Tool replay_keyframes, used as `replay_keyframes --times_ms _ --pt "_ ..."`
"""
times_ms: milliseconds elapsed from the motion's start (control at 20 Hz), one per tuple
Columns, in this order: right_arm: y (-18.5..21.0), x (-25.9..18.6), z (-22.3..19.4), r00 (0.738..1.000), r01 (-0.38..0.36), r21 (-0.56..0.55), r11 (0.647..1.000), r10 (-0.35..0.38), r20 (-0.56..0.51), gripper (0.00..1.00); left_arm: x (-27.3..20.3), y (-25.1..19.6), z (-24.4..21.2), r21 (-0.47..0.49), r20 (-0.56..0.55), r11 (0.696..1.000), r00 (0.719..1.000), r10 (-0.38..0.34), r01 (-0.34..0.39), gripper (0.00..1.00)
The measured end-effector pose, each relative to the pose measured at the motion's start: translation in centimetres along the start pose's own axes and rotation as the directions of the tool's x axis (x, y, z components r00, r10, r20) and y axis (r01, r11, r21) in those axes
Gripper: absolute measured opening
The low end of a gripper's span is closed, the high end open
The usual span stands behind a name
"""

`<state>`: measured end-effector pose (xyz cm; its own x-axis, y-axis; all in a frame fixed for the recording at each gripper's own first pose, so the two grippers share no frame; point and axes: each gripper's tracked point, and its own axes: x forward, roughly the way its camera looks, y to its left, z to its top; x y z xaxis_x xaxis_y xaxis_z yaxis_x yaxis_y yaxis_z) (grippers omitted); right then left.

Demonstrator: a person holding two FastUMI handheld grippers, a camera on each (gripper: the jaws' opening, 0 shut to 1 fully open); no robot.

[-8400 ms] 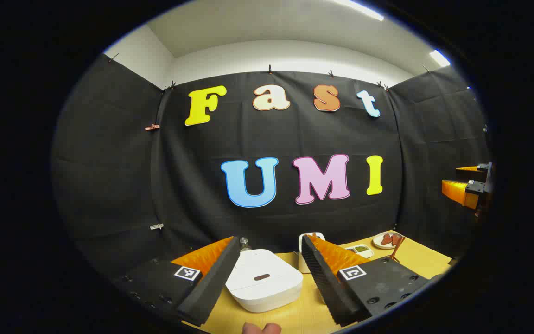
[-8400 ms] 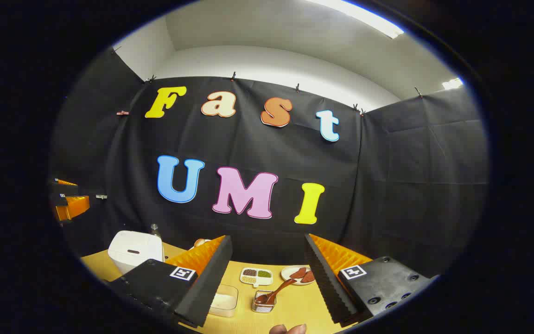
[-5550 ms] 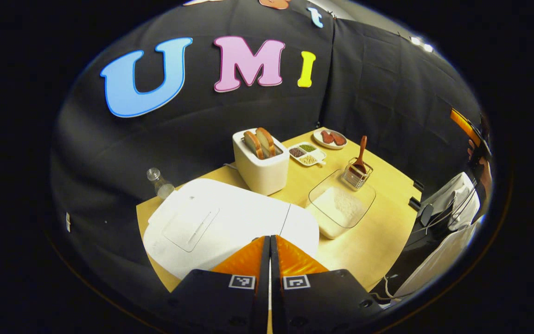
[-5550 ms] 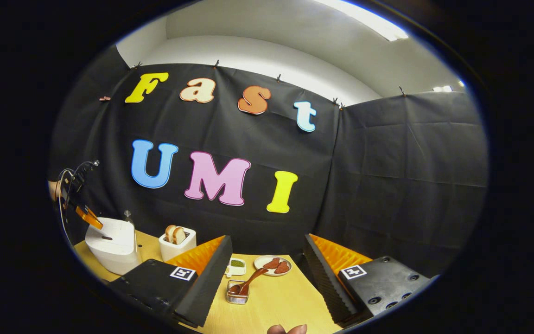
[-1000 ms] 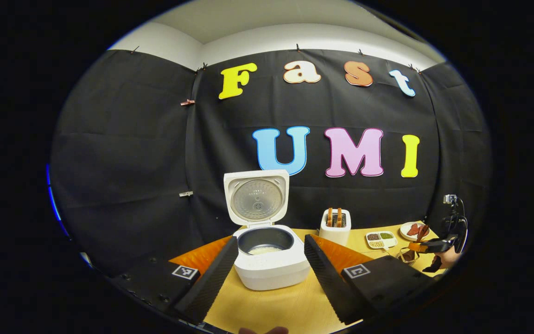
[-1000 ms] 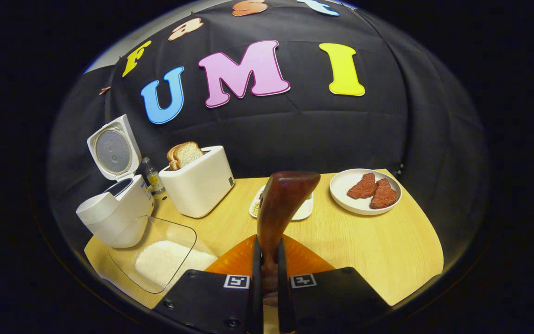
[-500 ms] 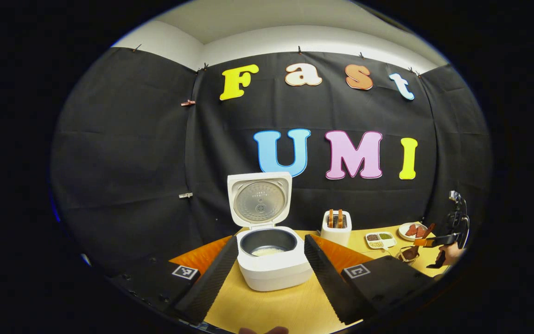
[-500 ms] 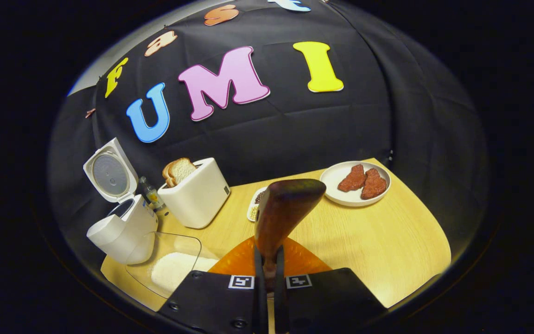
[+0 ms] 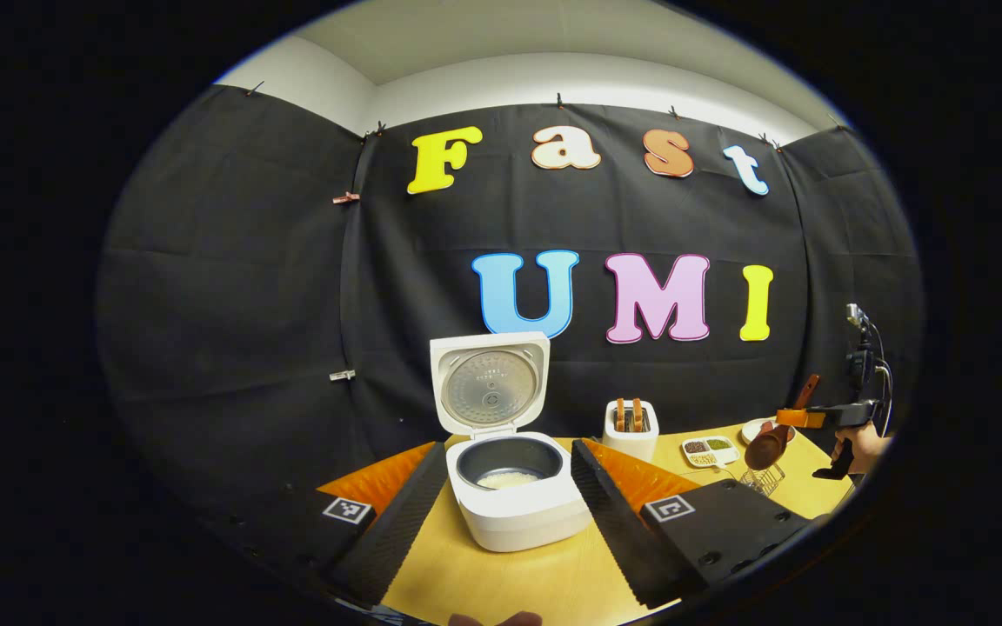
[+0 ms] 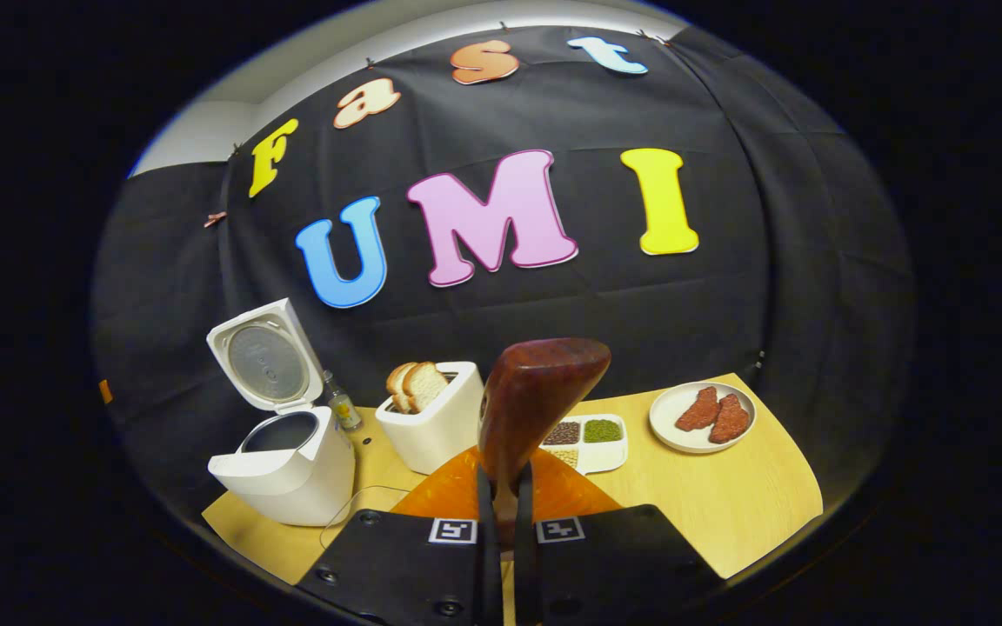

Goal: Close the left gripper, press the button to open the rice cooker; take a wooden spoon from the chopstick holder with the right hand, scoop a spoonful of rice and pour it into the rice cooker, then put the wooden spoon back into the chopstick holder.

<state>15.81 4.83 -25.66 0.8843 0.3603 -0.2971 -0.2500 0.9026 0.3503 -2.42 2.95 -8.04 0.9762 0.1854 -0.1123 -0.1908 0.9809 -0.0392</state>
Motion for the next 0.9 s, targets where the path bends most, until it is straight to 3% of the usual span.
replay_keyframes --times_ms 50,100,250,600,800,850,900 --pt "1.1 0.4 -0.9 1.0 0.007 -0.024 1.0 -0.008 -0.008 0.05 0.0 0.2 0.4 0.004 0.004 1.0 1.0 -0.006 0.006 0.98" --pt "2.4 1.0 -1.8 1.0 0.009 -0.036 0.999 -0.01 -0.018 0.1 0.0 0.4 0.6 0.005 0.008 1.0 1.0 -0.012 0.012 0.98" --pt "6.1 3.0 -5.4 0.998 -0.003 -0.042 0.999 0.0 -0.067 0.1 0.2 0.8 0.9 0.004 0.017 1.0 0.999 -0.03 0.03 0.98" --pt "7.7 7.0 -11.9 0.989 0.061 -0.111 0.992 -0.075 -0.129 0.1 0.9 2.3 0.6 0.008 0.026 0.999 0.999 -0.048 0.048 0.98" --pt "9.0 7.3 -15.7 0.976 0.06 -0.035 0.998 -0.066 -0.21 0.1 0.8 3.5 0.2 0.003 0.019 1.0 0.999 -0.027 0.027 0.98" --pt "9.1 7.4 -15.8 0.977 0.076 -0.001 0.997 -0.075 -0.201 0.14 0.7 3.9 0.1 0.006 0.017 1.0 1.0 -0.024 0.024 0.98" --pt "9.4 7.2 -15.8 0.974 0.091 0.045 0.995 -0.08 -0.211 0.1 0.8 4.1 0.0 0.011 0.018 1.0 1.0 -0.024 0.024 0.98"
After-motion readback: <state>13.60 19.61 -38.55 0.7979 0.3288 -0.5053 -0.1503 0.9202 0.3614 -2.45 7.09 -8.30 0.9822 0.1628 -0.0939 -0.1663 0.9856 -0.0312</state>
